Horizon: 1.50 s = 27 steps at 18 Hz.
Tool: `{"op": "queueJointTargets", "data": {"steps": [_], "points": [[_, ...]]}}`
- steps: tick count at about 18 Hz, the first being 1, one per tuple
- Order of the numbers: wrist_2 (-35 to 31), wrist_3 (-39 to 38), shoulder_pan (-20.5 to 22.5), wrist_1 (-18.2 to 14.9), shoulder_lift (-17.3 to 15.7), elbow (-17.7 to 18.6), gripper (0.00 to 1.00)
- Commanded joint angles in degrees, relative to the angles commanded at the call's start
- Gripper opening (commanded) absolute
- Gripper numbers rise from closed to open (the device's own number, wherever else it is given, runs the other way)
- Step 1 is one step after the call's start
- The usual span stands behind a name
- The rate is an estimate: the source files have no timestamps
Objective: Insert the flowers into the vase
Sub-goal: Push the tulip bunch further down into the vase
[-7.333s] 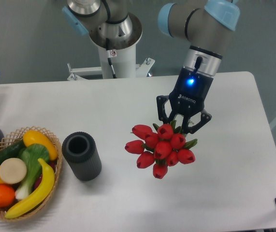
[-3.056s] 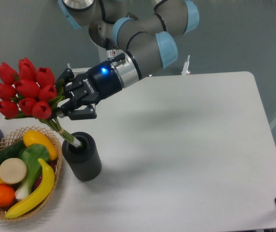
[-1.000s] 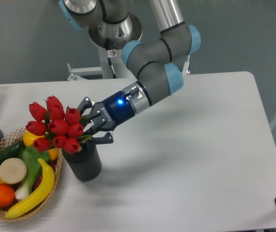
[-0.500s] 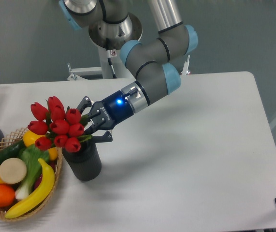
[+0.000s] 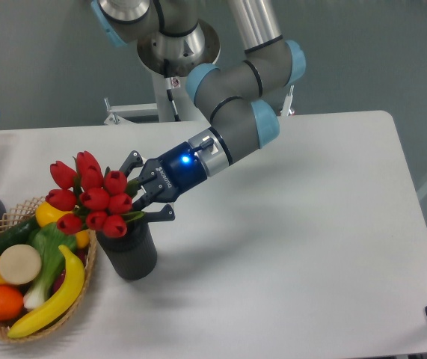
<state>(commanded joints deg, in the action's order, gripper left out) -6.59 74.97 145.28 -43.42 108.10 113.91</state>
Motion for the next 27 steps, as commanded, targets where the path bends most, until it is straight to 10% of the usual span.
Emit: {"op": "queueJointTargets", "data": {"steps": [18,27], "points": [[0.0,2.73,0.88,0.0,1.67,0.97,0.38],[0.0,2.73,1.23,0.0,1.58,1.14,0.62]]}}
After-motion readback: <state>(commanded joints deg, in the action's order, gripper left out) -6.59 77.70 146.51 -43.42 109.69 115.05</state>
